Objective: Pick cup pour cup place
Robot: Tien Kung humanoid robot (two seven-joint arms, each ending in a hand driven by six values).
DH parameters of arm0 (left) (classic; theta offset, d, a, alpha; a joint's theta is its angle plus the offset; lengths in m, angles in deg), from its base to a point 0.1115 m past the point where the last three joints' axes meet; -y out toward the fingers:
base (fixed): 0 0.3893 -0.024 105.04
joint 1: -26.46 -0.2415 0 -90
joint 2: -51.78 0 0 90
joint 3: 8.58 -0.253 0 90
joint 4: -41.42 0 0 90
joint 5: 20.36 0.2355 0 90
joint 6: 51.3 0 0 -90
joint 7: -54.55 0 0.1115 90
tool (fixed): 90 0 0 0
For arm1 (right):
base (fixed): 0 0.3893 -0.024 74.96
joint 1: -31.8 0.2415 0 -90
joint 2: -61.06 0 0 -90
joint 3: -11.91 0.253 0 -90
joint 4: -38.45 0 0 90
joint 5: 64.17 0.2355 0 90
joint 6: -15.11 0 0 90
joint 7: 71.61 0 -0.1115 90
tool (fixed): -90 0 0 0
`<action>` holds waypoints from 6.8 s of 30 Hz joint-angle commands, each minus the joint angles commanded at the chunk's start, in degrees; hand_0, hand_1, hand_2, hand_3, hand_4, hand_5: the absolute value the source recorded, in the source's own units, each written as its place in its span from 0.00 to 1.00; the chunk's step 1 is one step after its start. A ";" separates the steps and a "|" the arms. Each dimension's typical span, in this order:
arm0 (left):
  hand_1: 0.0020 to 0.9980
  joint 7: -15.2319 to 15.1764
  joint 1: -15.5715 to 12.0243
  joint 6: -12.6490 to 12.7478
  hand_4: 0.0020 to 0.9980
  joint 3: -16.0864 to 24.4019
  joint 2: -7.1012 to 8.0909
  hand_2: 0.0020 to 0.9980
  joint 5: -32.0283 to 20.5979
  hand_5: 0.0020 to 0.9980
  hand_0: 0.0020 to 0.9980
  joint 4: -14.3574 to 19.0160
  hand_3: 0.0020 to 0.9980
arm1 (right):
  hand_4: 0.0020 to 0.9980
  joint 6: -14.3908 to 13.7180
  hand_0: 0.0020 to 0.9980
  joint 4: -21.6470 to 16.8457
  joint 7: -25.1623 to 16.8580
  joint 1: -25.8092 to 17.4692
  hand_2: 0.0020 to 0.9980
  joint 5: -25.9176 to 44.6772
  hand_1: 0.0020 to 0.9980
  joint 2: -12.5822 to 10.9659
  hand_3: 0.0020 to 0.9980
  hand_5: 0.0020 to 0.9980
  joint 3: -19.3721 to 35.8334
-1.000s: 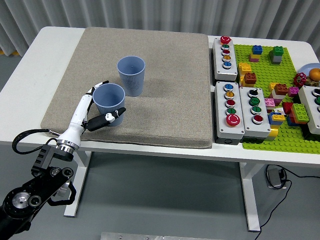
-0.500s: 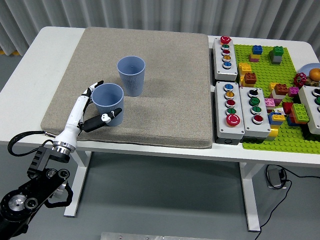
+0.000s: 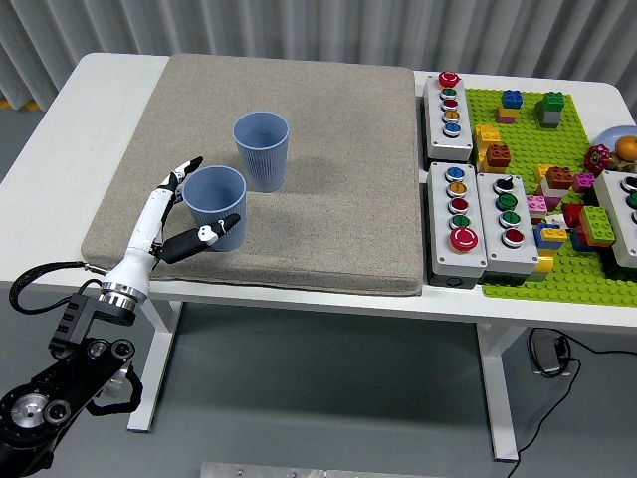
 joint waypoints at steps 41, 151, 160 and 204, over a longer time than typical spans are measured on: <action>0.75 3.77 1.95 -12.90 0.79 14.34 -1.28 0.84 -40.60 1.00 0.75 3.09 0.83 | 0.00 -0.34 0.69 0.10 0.16 0.54 0.60 0.00 0.66 0.33 0.60 0.26 -0.95; 0.88 3.25 -0.09 -7.56 0.79 14.96 -1.79 0.99 -33.56 1.00 0.89 5.16 0.97 | 0.00 0.39 0.69 0.03 0.26 0.91 0.60 0.00 0.66 0.10 0.60 0.26 -0.01; 0.88 3.35 -0.41 -7.50 0.78 15.29 -1.83 0.99 -33.63 1.00 0.89 5.96 0.97 | 0.00 0.43 0.69 0.04 0.37 0.84 0.60 0.00 0.66 0.14 0.60 0.26 -0.42; 0.88 4.02 -0.75 -7.41 0.78 15.82 -1.76 0.99 -32.40 1.00 0.89 7.17 0.97 | 0.00 -0.06 0.69 -0.06 0.67 0.20 0.60 0.00 0.66 0.79 0.59 0.24 -0.40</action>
